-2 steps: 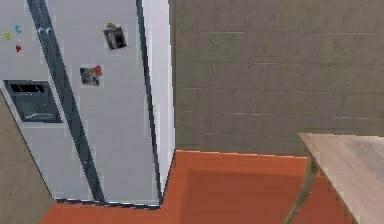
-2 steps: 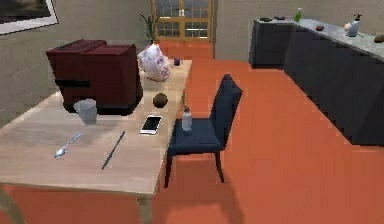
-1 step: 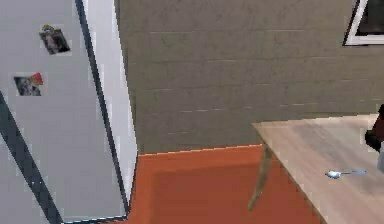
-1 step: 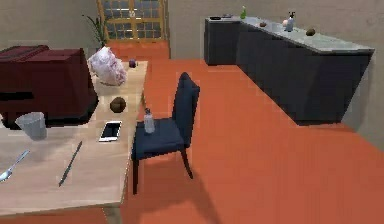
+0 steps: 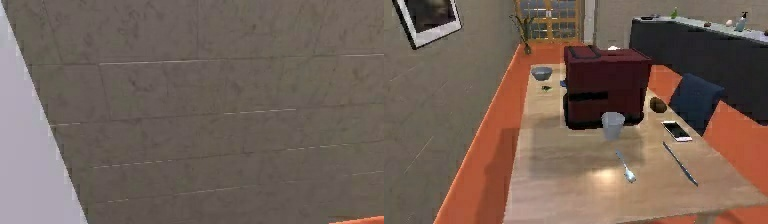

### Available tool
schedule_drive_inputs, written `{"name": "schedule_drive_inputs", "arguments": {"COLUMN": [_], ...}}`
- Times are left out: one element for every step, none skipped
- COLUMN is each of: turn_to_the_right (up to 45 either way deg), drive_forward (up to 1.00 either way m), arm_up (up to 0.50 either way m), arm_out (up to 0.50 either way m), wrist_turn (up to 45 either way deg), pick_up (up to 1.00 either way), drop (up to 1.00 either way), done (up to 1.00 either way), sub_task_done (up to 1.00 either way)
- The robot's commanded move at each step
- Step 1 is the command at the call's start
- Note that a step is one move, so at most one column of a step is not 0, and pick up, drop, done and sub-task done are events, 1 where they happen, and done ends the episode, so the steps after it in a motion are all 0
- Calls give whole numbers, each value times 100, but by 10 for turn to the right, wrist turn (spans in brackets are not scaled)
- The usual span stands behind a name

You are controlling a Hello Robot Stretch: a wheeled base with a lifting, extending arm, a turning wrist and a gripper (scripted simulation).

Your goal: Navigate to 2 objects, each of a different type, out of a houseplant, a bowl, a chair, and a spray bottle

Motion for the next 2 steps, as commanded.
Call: {"name": "schedule_drive_inputs", "arguments": {"turn_to_the_right": [150, 0], "drive_forward": [0, 10], "arm_up": [0, 0], "arm_out": [0, 0], "wrist_turn": [0, 0], "pick_up": [0, 0], "drop": [0, 0], "done": [0, 0], "sub_task_done": [0, 0]}}
